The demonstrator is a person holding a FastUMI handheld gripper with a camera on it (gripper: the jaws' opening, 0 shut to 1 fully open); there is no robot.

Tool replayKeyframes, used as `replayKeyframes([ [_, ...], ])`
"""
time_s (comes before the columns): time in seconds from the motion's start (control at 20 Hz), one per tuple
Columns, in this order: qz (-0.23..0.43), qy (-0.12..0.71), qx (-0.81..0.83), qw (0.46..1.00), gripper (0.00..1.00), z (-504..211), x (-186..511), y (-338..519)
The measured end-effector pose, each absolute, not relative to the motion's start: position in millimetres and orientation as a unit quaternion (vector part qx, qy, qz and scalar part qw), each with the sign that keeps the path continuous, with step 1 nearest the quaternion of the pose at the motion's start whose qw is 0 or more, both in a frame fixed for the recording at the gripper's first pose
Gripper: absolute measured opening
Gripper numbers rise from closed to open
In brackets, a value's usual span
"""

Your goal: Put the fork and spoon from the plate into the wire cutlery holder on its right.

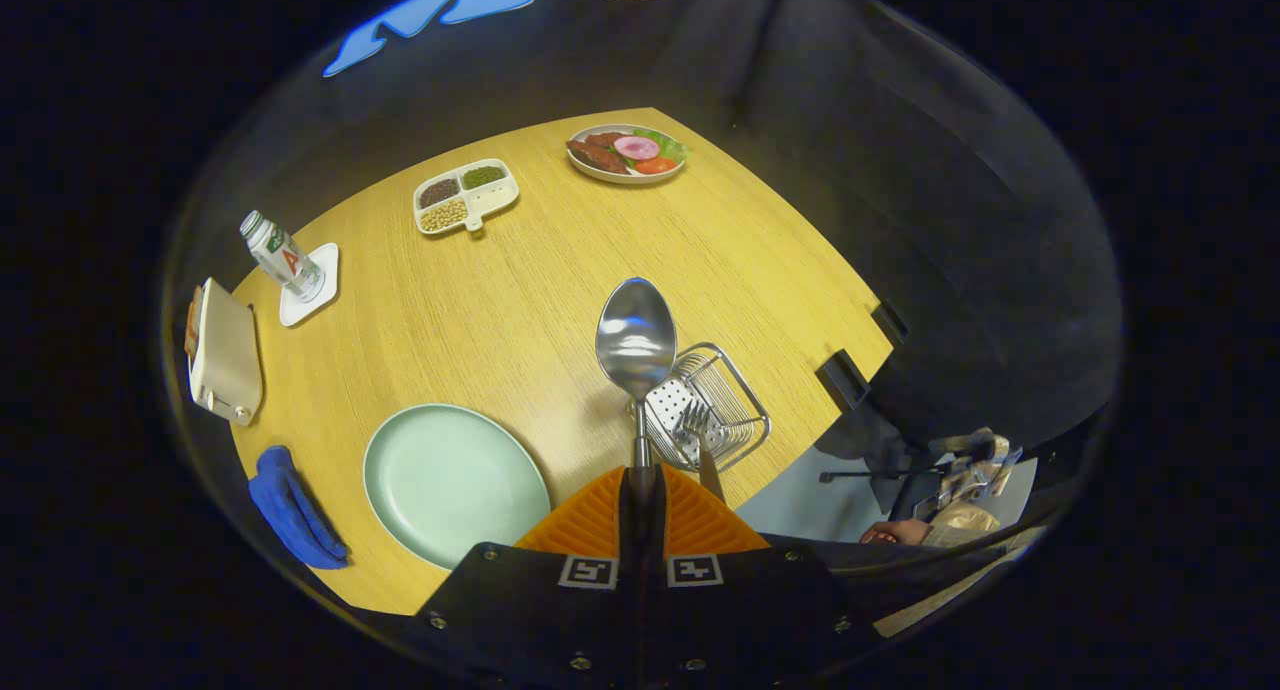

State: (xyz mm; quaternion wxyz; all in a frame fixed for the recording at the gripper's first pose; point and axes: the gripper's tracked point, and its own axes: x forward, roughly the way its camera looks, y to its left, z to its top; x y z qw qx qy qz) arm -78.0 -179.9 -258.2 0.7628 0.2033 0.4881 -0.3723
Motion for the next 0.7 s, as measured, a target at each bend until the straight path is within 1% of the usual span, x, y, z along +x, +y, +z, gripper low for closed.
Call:
replayKeyframes([
  [0.2,-0.389,0.508,0.233,0.732,0.04,-265,-97,-188],
  [0.4,-0.383,0.546,0.241,0.705,0.04,-273,-111,-194],
  [0.6,-0.356,0.572,0.272,0.687,0.04,-282,-108,-190],
  [0.7,-0.353,0.592,0.284,0.667,0.04,-285,-112,-187],
])
